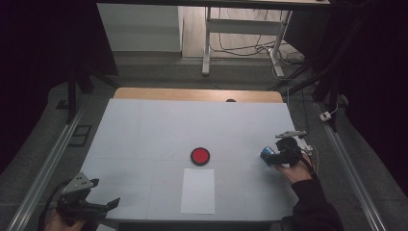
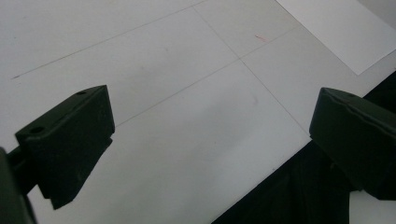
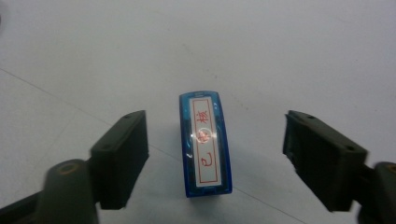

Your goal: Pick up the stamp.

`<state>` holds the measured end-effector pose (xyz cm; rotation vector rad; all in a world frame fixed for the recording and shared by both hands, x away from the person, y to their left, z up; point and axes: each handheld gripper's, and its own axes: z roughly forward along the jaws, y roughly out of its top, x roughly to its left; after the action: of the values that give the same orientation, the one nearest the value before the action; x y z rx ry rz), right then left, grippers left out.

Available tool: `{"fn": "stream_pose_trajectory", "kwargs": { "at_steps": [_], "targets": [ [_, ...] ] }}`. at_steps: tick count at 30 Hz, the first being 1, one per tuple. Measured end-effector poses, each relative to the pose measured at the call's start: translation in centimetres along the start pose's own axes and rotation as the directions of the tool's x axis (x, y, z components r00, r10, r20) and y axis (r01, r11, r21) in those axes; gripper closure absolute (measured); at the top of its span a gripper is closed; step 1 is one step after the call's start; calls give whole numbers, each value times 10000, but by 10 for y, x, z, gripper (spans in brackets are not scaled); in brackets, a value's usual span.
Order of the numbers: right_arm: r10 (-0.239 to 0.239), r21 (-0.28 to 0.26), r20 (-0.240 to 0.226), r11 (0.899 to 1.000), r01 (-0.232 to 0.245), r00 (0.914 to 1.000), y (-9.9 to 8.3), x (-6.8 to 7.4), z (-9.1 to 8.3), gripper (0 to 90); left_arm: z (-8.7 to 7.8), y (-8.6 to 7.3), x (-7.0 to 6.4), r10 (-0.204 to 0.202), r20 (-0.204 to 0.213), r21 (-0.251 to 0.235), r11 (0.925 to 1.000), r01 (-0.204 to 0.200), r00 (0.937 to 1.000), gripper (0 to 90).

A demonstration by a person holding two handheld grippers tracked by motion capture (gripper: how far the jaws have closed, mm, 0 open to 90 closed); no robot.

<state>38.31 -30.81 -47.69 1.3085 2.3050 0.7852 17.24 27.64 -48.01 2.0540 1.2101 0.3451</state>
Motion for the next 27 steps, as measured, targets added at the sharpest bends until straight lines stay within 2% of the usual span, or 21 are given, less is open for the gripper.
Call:
{"fn": "stream_pose_trajectory", "kwargs": {
  "at_steps": [2,3,5,6,7,9,11,16,27],
  "targets": [
    [-32,-21,1,10000,32,10000,0,0,-1,299,0,0,0,3,4,8,10000,-3,10000,2],
    [-70,37,-101,10000,71,9999,1,0,-2,368,0,0,0,7,2,10,10000,-7,10000,2],
    [-108,57,-159,9999,108,9998,2,-1,-3,429,0,0,0,6,9,13,10000,-6,10000,2],
    [-108,57,-159,9999,108,9998,2,-1,-3,429,0,0,0,6,9,13,10000,-6,10000,2],
    [-110,63,-268,9999,111,9996,2,-2,-3,482,0,0,0,11,16,33,10000,-11,10000,2],
    [-112,56,-353,9999,114,9993,2,-2,-4,532,0,0,0,20,13,39,10000,-20,10000,2],
    [-110,59,-414,9999,112,9991,2,-2,-4,551,0,0,0,31,14,37,10000,-31,10000,2],
    [-120,167,-547,9998,129,9984,3,-2,-5,669,0,0,0,42,10,44,10000,-42,10000,2],
    [-202,228,-610,9995,216,9979,4,-3,-6,700,1,0,-1,70,-15,27,10000,-70,10000,3]
  ]
}}
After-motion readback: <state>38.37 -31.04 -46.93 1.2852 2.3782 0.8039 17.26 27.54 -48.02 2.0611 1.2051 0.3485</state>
